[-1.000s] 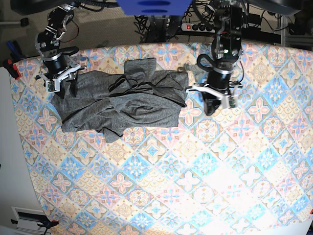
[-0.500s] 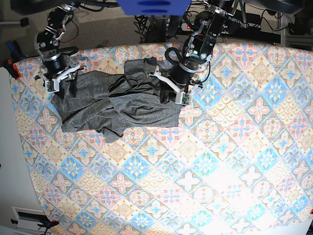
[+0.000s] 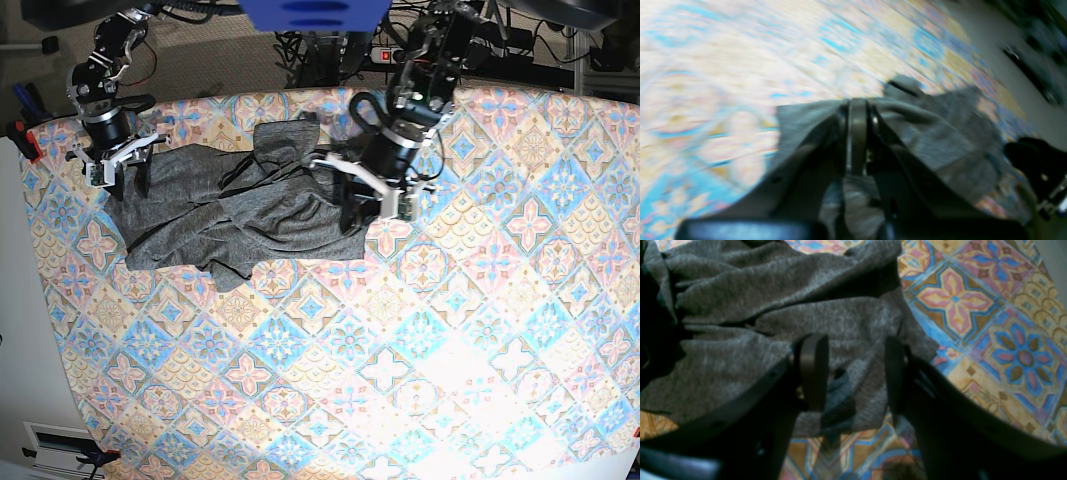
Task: Layout the t-shirt on the table in an organized manner, then fold the t-shirt properly
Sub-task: 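Grasp the folded fabric with the left gripper and fold it over again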
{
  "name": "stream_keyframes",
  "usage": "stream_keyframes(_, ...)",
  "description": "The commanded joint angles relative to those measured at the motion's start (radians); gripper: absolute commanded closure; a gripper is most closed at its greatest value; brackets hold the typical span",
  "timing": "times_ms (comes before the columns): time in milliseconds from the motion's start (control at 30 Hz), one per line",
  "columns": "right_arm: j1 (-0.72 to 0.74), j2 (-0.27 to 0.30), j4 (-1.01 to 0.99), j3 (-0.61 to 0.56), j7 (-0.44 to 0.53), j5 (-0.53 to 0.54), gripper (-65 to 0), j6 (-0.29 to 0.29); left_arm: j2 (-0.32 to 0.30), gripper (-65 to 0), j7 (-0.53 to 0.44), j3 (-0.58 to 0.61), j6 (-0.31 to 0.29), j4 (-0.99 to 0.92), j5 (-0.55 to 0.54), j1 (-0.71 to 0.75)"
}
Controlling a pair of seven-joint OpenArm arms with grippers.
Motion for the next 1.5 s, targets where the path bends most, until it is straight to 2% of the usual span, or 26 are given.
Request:
stream_keyframes(0, 0.003, 0.011, 0.014, 0.004, 0.029, 0.019, -26.0, 0.002, 0.005, 0.0, -0.014, -0.025, -0.008, 0.008, -0.002, 0.009)
stream_keyframes(200, 0.003, 0.011, 0.014, 0.004, 0.029, 0.019, -26.0, 0.002, 0.005, 0.0, -0.014, -0.062, -0.015, -0.134, -0.001, 0.016)
stream_keyframes(367, 0.003, 0.011, 0.014, 0.004, 0.029, 0.019, -26.0, 0.002, 0.013, 0.0, -0.014, 0.004, -0.015, -0.262, -0.007, -0.034)
stream_keyframes(667, 0.003, 0.014, 0.014, 0.006, 0.029, 0.019, -26.0, 0.002, 0.016, 0.0, -0.014, 0.275, -0.009, -0.302, -0.007, -0.141)
stream_keyframes(800, 0.003, 0.014, 0.014, 0.006, 0.029, 0.019, -26.0, 0.002, 0.052, 0.0, -0.009, 0.383, -0.009, -0.402, -0.009, -0.208)
stream_keyframes(900, 0.003, 0.016, 0.014, 0.006, 0.029, 0.019, -26.0, 0.002, 0.091, 0.0, 0.054, 0.448, -0.009, -0.513, -0.012, -0.268)
stream_keyframes(1033, 0.003, 0.016, 0.014, 0.006, 0.029, 0.019, -26.0, 0.002, 0.097, 0.0, 0.097, 0.472, -0.011, -0.463, -0.012, -0.285)
stream_keyframes(1233, 0.008, 0.016, 0.014, 0.006, 0.029, 0.019, -26.0, 0.002, 0.046, 0.0, 0.097, 0.479, -0.017, -0.293, -0.012, -0.290)
stream_keyframes(1367, 0.009, 0.013, 0.014, 0.006, 0.029, 0.022, -26.0, 0.002, -0.030, 0.0, 0.097, 0.471, -0.017, -0.169, -0.012, -0.287)
stream_keyframes(1467, 0.009, 0.013, 0.014, 0.019, 0.029, 0.023, -26.0, 0.002, -0.078, 0.0, 0.103, 0.440, -0.009, -0.153, -0.012, -0.293)
